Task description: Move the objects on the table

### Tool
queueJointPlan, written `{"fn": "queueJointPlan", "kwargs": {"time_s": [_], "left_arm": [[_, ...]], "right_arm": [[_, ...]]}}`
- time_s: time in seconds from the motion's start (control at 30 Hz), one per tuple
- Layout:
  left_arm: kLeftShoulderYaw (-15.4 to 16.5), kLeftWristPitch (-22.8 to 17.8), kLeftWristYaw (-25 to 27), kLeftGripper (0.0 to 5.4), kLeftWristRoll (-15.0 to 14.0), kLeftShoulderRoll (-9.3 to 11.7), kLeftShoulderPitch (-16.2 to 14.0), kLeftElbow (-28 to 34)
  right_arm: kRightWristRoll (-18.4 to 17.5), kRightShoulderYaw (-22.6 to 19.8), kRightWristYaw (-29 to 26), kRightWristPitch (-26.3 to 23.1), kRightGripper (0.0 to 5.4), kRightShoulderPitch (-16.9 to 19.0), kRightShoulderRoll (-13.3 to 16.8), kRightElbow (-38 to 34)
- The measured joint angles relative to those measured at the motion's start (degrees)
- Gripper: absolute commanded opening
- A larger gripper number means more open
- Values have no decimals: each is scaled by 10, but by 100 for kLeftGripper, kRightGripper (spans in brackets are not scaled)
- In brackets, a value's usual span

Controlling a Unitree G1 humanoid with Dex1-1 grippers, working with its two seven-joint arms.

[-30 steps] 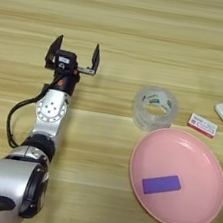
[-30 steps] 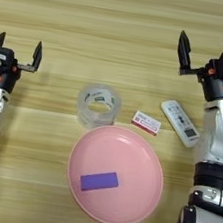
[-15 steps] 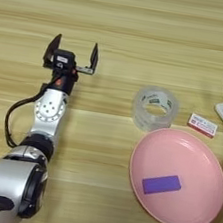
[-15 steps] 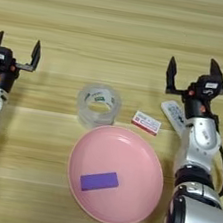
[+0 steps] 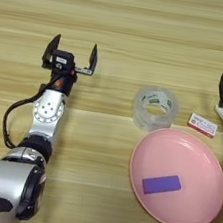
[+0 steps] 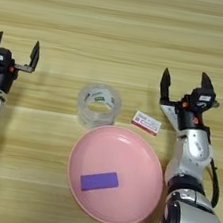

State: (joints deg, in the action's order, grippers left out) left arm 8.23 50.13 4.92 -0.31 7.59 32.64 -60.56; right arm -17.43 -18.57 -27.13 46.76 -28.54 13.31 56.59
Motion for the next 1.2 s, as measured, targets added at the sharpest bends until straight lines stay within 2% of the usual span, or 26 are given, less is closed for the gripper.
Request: {"fn": "queueJointPlan", "kwargs": {"time_s": [0.37, 0.53, 0.6, 0.7, 0.93, 1.1, 1.2], "left_arm": [[-2, 0, 4, 540, 0, 4, -1, 1], [-11, -6, 48, 540, -2, 5, -2, 20], [-19, -25, 81, 540, -7, 7, -1, 33], [-40, -83, 172, 540, -27, 15, 3, 61], [-97, -137, 275, 540, -24, 24, 17, 141], [-120, -210, 332, 540, -45, 8, 32, 183], [-142, -251, 359, 540, -46, -6, 43, 199]], "right_arm": [[11, 5, 6, 26, 538, 0, -7, 1], [20, 5, 23, 27, 538, 0, -7, 1], [24, 5, 31, 27, 538, 0, -7, 1], [31, 7, 45, 27, 538, 0, -8, 1], [65, 15, 94, 27, 538, 0, -7, 12], [112, 30, 152, 42, 538, 0, -5, 21], [145, 39, 194, 45, 538, 0, -1, 26]]}}
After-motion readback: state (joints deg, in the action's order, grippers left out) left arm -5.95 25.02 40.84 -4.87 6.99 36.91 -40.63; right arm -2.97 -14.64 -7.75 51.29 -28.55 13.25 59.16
